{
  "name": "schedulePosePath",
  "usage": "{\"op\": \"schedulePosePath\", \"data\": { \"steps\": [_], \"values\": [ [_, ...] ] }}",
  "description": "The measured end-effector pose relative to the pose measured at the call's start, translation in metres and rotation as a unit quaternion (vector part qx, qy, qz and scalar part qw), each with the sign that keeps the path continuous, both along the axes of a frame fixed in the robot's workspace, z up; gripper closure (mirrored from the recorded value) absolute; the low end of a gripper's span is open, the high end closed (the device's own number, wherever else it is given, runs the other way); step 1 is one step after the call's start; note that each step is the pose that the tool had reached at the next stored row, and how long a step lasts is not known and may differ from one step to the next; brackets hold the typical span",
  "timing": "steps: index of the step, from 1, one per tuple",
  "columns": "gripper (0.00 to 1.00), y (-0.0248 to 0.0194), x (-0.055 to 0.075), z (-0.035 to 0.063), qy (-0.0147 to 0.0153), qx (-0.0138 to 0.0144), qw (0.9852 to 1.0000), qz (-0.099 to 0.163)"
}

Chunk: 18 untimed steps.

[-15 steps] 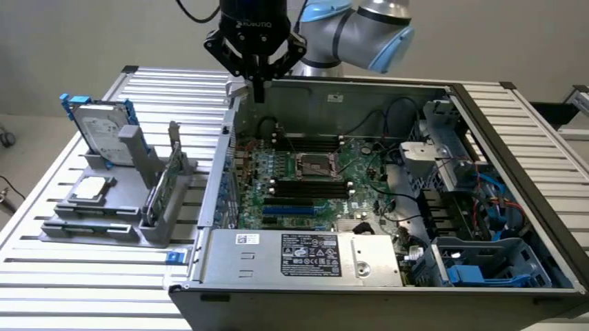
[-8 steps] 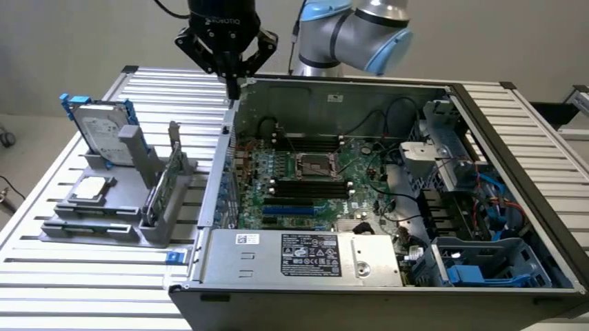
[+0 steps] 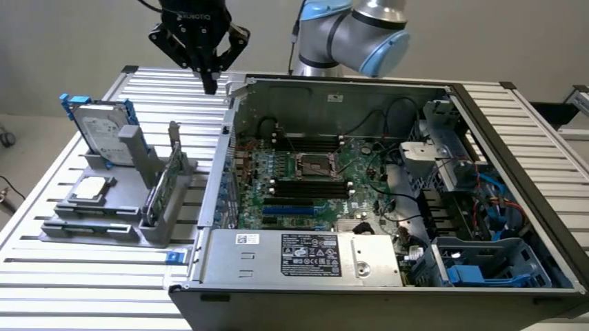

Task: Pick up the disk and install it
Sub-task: 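Reach for the disk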

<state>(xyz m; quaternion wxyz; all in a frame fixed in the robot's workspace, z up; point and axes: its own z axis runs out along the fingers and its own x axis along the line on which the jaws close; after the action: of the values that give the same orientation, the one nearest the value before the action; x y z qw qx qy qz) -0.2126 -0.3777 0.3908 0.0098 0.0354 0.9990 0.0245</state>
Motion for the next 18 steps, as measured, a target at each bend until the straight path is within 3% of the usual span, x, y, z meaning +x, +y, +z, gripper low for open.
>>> {"op": "schedulePosePath", "data": {
  "steps": [9, 15, 18],
  "values": [
    [0.89, 0.0156, -0.041, -0.0021, 0.0022, -0.0025, 1.0000, 0.000],
    [0.89, 0.0221, -0.068, -0.0052, 0.0028, -0.0040, 1.0000, 0.000],
    [0.89, 0.0243, -0.082, -0.0066, 0.0047, -0.0048, 1.0000, 0.000]
  ]
}}
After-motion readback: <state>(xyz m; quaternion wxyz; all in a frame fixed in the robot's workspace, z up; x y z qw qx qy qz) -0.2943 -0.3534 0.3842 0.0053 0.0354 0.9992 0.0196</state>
